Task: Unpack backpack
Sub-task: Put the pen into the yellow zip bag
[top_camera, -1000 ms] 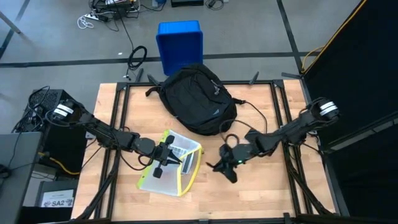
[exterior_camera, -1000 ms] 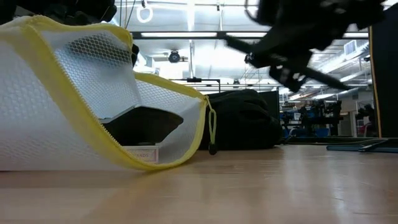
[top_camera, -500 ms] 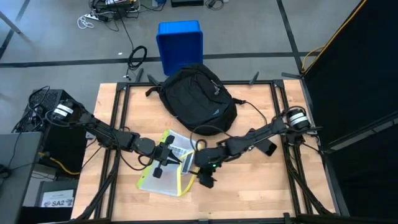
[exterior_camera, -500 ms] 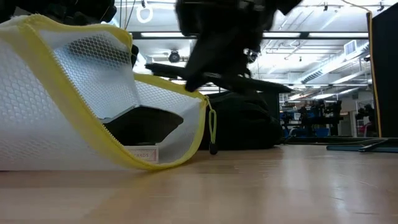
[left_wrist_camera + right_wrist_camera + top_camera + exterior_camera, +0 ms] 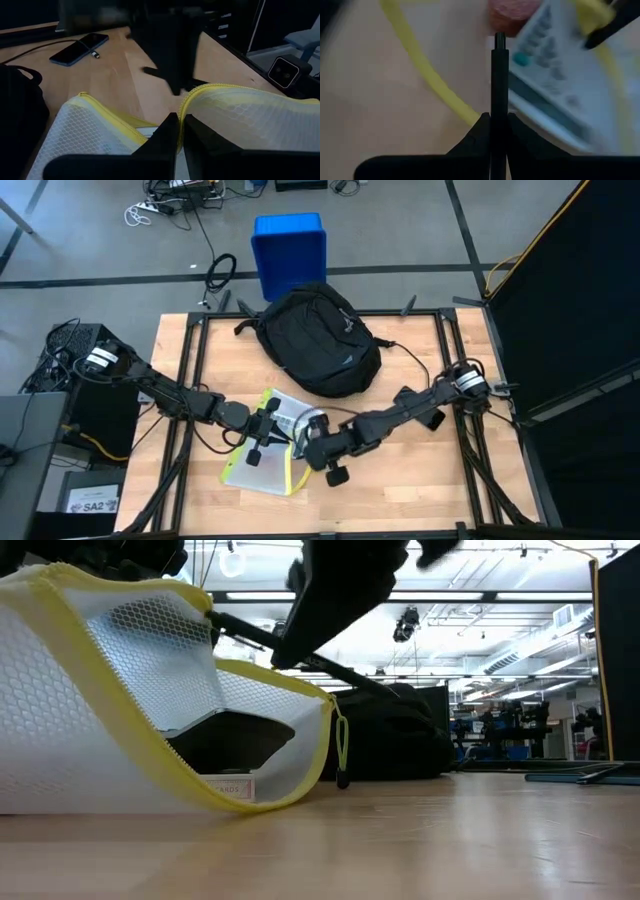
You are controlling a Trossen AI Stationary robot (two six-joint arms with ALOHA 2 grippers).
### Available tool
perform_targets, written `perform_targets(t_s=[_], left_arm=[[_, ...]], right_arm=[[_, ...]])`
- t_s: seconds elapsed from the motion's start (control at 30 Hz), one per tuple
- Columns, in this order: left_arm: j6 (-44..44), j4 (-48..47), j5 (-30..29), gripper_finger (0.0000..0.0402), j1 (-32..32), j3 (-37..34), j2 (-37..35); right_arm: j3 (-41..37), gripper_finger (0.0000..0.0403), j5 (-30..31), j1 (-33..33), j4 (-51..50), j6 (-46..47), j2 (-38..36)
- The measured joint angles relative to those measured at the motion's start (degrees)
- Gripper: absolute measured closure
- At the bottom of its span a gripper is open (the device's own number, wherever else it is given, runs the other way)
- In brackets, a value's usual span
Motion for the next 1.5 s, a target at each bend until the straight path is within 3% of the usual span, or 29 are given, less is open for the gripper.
perform_targets(t_s=[0.27,0.57,1.2,1.5], left_arm=[[-0.1,0.4,0.0,0.0402,0.0,0.0,0.0],[0.2,0.5,0.0,0.0402,0.1,0.0,0.0],[1.1,1.9,0.0,0.0402,0.1,0.0,0.0],[1.0,1.9,0.0,0.0402,0.1,0.0,0.0]], right_arm=[[0.0,0.0396,14.0,2.7,2.5,-25.9,3.2],[0.0,0.0396,17.9,4.2,11.8,-44.9,5.9],[0.0,0.0396,11.3,0.5,17.2,-43.4,6.4],[0.0,0.0355,11.2,-0.4,18.0,-40.8,6.4]])
